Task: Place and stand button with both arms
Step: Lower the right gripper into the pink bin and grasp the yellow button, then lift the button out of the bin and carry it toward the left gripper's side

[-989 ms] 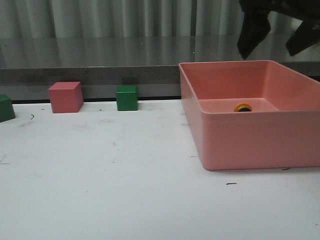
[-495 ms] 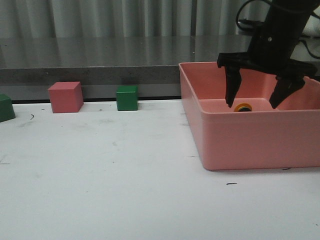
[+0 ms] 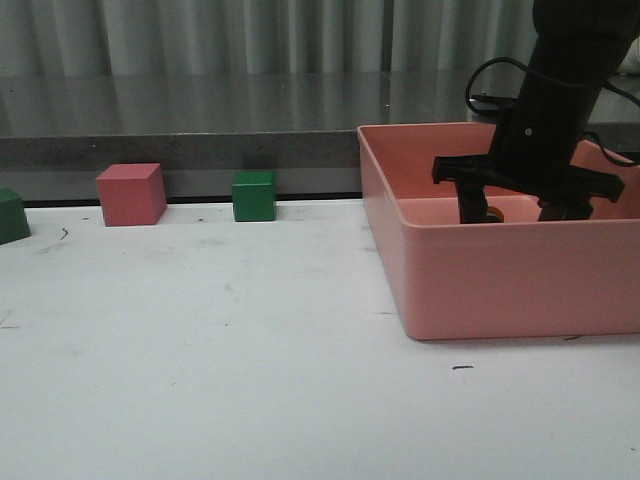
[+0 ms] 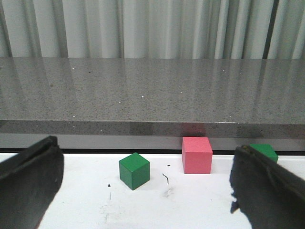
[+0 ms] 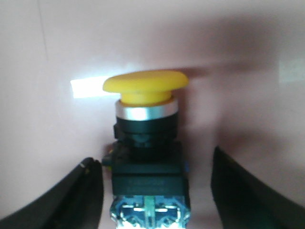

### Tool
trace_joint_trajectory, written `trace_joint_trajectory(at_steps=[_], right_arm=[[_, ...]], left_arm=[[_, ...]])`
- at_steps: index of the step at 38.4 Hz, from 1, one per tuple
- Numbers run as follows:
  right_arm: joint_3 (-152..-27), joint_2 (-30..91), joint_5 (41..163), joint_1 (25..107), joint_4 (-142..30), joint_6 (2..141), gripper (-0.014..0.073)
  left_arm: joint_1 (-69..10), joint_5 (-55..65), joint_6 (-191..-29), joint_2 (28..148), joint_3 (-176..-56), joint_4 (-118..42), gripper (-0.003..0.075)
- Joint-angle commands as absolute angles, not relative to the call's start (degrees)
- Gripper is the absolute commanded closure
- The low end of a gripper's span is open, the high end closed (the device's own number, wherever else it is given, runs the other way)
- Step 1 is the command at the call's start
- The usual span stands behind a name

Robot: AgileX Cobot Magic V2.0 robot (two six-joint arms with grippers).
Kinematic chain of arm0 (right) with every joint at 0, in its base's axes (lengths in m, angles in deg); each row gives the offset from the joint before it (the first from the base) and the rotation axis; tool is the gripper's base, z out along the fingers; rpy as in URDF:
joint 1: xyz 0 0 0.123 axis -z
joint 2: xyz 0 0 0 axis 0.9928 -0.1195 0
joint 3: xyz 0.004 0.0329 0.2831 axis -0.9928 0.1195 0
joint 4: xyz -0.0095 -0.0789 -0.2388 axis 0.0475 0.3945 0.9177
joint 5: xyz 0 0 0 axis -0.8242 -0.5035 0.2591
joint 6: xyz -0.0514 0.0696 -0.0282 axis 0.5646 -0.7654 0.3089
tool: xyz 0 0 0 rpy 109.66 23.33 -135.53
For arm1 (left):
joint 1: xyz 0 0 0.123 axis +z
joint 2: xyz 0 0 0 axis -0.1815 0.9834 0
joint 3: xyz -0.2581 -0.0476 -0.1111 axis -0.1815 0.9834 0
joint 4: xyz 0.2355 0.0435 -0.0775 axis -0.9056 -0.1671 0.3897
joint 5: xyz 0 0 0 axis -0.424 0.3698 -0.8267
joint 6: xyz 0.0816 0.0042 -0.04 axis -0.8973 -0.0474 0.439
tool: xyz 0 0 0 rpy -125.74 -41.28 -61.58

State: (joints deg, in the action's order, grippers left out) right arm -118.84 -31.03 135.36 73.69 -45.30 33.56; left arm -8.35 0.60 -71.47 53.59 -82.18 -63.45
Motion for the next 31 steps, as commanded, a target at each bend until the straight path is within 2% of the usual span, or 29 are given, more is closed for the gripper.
trace_joint_trajectory(at_steps=[1, 5, 16, 31], right_arm=[[-120.75, -27.68, 133.82, 73.95, -44.73, 33.82, 0.0233], [-120.75, -27.37, 133.82, 73.95, -44.73, 33.88, 0.0295], [-120.75, -23.75, 134.68, 73.84, -44.73, 33.88, 0.0295], [-120.96, -9.98, 135.11, 69.44, -44.73, 33.88, 0.0295]], left_arm=[[-8.38, -3.96, -70.86, 54.31, -84.38, -62.95, 0.0041], [-8.38, -3.96, -70.86, 54.31, -84.38, -62.95, 0.0041], [-8.38, -3.96, -70.86, 54.31, -84.38, -62.95, 0.0041], [-8.38, -3.96, -70.86, 54.31, -84.38, -62.95, 0.0041]])
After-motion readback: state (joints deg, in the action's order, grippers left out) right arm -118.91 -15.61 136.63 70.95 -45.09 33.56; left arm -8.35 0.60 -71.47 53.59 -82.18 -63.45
